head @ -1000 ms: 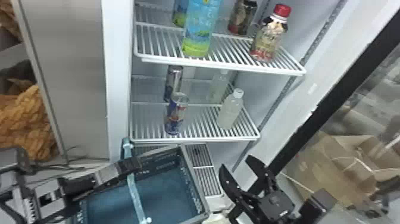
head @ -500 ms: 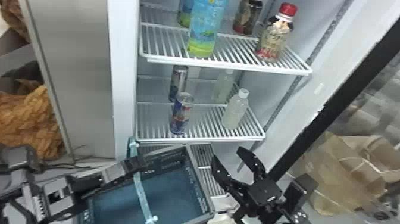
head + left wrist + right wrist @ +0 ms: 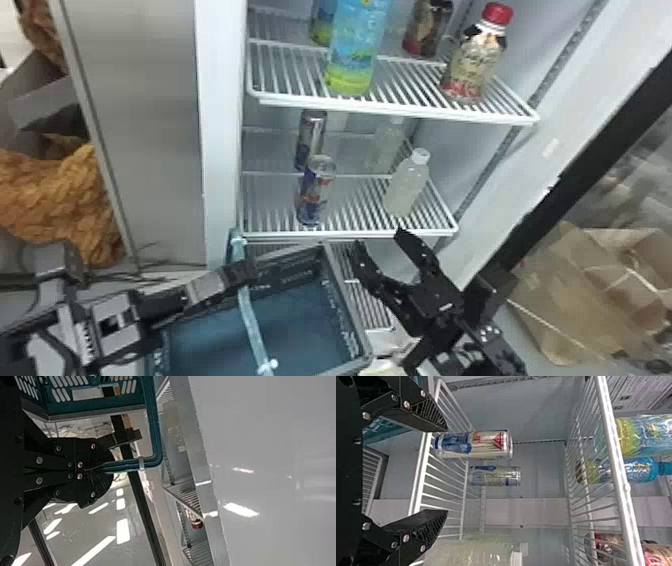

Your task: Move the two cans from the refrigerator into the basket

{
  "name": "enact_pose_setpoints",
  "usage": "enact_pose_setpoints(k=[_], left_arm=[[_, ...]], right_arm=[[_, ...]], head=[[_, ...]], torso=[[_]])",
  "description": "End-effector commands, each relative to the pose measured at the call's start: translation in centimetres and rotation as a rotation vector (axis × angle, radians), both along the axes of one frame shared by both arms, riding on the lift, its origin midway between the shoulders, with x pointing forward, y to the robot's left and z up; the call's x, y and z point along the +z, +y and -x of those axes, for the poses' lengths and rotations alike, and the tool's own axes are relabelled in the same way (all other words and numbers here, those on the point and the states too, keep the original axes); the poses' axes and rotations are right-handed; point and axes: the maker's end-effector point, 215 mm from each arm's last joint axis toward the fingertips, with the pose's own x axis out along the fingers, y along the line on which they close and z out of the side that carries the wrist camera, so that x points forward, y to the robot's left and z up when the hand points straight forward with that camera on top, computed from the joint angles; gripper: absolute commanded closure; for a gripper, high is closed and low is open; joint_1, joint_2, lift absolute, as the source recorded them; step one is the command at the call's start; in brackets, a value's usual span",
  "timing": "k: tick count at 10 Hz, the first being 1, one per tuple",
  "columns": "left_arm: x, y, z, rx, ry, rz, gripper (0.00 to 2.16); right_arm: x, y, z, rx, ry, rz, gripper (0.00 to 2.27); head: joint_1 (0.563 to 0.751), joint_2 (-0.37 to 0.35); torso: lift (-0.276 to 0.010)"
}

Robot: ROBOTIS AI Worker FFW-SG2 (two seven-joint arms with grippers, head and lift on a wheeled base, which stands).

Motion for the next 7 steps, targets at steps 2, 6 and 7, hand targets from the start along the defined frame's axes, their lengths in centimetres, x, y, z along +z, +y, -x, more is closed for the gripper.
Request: enact_pose_setpoints(k=[2,6,7], left_arm=[[0.1,0.0,-0.1,-0.001,-0.003,0.0,1.21],[0.1,0.1,-0.1,0.002,-0.001,0.0,1.21],[-0.1,0.0,0.0,0.0,0.002,-0.003,1.21]], right_arm=[[-0.1,1.2,-2.0,0.021,0.013,0.015,0.34],[0.2,3.1,-5.3,0.05,0.02,0.006,0.34],[0.3,3.6,-6.1,0.056,0.016,0.004,0.34]], head=[[0.695,-0.276],[0.695,-0.248],[0.695,-0.236]], torso=[[-0.219],[-0.219],[-0.219]])
